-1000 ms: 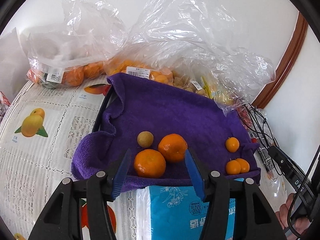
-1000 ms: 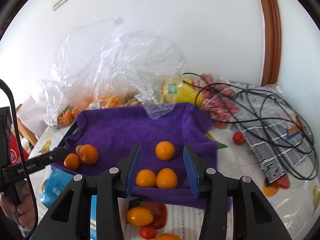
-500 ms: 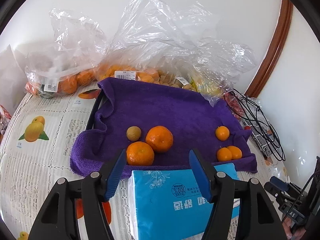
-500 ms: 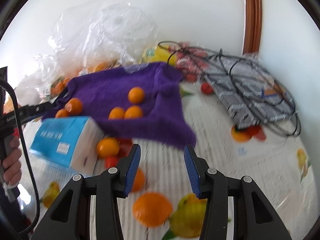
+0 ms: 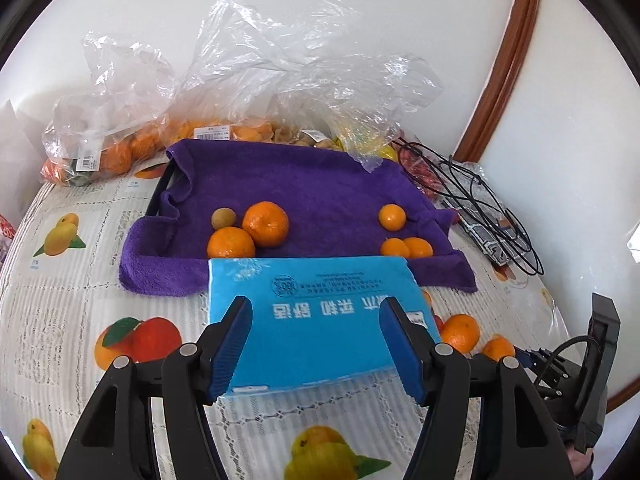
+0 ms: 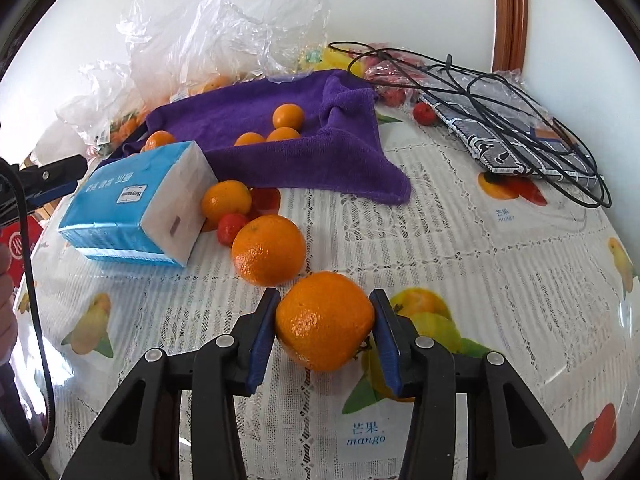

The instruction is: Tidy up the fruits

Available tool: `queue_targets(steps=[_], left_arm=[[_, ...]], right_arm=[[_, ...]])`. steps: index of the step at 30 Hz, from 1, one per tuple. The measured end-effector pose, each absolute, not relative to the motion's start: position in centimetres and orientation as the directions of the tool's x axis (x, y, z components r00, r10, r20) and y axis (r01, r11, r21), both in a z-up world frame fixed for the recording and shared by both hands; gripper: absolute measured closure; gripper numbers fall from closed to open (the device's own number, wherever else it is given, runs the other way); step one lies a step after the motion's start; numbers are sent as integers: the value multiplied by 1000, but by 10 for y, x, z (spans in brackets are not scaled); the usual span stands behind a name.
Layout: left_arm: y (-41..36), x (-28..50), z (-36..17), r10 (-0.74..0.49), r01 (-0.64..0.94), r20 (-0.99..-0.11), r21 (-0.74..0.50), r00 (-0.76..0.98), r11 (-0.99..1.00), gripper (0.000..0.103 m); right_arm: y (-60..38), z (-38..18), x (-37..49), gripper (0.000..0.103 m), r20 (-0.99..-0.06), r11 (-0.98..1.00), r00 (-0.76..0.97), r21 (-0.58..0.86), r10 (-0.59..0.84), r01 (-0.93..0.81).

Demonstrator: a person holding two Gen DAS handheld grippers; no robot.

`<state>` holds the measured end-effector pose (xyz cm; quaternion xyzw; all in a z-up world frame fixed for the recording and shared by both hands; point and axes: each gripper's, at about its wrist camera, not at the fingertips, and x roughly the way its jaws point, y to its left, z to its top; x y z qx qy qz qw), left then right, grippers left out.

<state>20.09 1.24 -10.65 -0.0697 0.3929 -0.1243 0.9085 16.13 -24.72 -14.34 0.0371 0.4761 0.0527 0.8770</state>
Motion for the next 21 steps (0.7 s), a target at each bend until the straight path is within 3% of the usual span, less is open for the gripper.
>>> queue_targets(steps=[14, 21], left_arm=[[-68, 187, -105, -373, 330, -704, -204, 605, 922, 39], [-119, 179, -111, -374, 423, -713, -119, 593, 898, 39]], right_arm=[[-296, -110, 130, 58, -783, 998, 621, 62, 37, 19], [-332, -103, 121, 58, -768, 996, 640, 39, -21, 80]])
